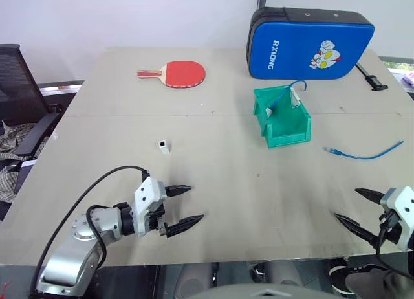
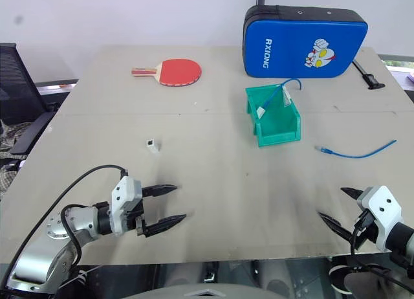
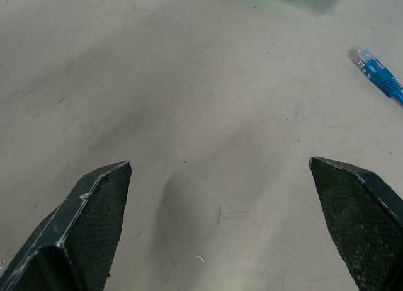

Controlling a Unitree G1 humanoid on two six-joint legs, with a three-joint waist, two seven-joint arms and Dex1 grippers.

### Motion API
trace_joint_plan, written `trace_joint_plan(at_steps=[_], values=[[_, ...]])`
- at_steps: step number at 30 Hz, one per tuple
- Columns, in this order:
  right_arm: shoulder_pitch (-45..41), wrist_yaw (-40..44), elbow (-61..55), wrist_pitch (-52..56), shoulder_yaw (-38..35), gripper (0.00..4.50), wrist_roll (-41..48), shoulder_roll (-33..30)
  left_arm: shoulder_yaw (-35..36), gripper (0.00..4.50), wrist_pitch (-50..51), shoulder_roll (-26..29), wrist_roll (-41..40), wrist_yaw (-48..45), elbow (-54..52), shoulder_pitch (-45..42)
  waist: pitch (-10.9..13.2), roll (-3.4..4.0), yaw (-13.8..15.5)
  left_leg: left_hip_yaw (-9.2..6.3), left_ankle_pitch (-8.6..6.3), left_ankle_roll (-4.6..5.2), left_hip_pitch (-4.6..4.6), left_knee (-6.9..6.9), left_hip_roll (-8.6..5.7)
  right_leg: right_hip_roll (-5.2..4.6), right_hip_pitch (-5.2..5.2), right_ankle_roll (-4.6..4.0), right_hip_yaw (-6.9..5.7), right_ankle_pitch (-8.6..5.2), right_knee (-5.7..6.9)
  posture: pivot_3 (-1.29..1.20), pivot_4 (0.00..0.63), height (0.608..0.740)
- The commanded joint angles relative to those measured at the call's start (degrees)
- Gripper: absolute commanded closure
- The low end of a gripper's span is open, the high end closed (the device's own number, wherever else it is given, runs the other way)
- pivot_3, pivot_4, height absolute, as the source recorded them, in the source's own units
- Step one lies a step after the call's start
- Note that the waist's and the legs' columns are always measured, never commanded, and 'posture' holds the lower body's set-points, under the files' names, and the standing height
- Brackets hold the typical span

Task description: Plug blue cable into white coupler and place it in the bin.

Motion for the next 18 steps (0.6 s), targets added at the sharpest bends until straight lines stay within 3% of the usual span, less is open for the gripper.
trace_joint_plan(at_steps=[1, 4, 12, 15, 18], values=[[-3.4, -1.8, -0.1, 0.9, -1.0, 0.04, -0.1, -1.5, 1.1, 0.00, 3.4, -1.7, -4.0, 3.2, -3.5, -3.1, 0.0, 0.00, 0.0, 0.00, 0.00, 0.00, 0.00, 0.00, 0.00, -0.01, 0.00, 0.00, 0.00, 0.00, 0.00, 0.00, 0.150, 0.731], [-15.4, -6.5, 2.7, 9.3, 2.1, 0.04, -1.4, -6.7, 0.6, 0.00, 10.4, -4.6, -10.7, 7.7, -6.7, -7.9, 0.1, 0.06, -0.2, 0.01, 0.00, 0.00, 0.03, 0.05, -0.01, -0.04, 0.04, 0.00, 0.02, 0.00, 0.00, 0.00, 0.150, 0.731], [-42.2, 0.8, 25.1, 11.5, 19.9, 0.04, -9.4, -18.4, -3.2, 0.00, 8.5, -3.1, -6.9, 4.6, -8.5, -11.1, 0.1, 0.01, -0.2, 0.05, 0.01, 0.02, 0.23, 0.09, -0.11, 0.15, 0.10, -0.06, 0.14, 0.05, 0.07, 0.00, 0.150, 0.731], [-52.0, 5.5, 36.5, 7.0, 28.1, 1.32, -13.8, -17.7, -4.0, 0.00, 8.4, -3.3, -6.5, 4.9, -9.0, -11.5, 0.1, 0.02, 0.0, -0.05, 0.01, 0.03, 0.06, 0.00, -0.11, 0.31, -0.02, -0.24, 0.13, 0.14, 0.03, 0.00, 0.150, 0.731], [-60.0, 8.4, 47.6, 2.8, 34.3, 1.32, -18.3, -15.5, -4.1, 0.00, 8.5, -3.5, -6.3, 5.6, -9.9, -11.0, 0.1, 0.03, -0.1, -0.04, -0.08, 0.17, 0.03, -0.04, -0.08, 0.31, -0.04, -0.28, 0.13, 0.14, -0.02, 0.00, 0.150, 0.731]])
